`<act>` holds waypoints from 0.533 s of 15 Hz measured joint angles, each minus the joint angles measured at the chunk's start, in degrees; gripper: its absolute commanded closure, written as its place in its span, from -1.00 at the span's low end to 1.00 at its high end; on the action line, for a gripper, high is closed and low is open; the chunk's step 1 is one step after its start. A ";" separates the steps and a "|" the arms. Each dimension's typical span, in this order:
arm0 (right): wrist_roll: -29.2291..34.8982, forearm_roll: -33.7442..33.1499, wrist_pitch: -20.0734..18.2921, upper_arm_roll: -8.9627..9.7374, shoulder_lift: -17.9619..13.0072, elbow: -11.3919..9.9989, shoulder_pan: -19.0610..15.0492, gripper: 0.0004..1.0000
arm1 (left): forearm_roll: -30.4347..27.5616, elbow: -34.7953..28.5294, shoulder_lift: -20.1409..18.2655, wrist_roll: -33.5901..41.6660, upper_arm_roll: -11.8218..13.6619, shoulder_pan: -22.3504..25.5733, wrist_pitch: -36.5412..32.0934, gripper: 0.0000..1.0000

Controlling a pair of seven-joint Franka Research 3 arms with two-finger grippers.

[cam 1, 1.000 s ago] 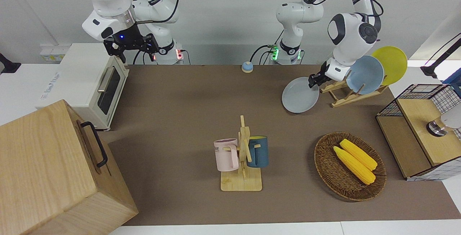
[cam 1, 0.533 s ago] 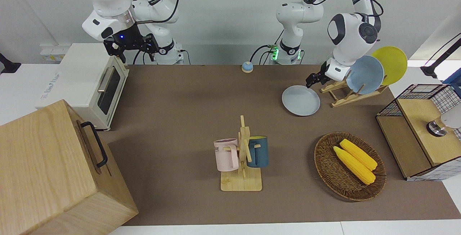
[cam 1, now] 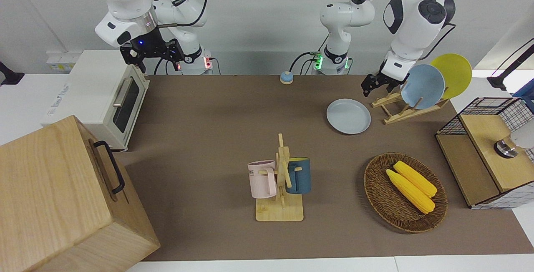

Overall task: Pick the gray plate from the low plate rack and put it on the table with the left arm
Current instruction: 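Open the left gripper and withdraw it away from the plate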

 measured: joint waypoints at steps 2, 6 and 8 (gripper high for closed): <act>0.00 0.00 0.00 0.00 0.00 0.00 0.00 -0.97 | 0.23 5.71 0.78 0.32 -0.05 0.05 -1.46 -0.99; 0.00 0.00 0.00 0.00 0.00 0.00 0.00 -0.97 | 0.24 12.22 2.32 3.11 -0.05 0.09 -2.82 -0.99; 0.00 0.00 0.00 0.00 0.00 0.00 0.00 -0.97 | 0.24 14.83 2.53 5.69 0.10 0.13 -4.42 -0.99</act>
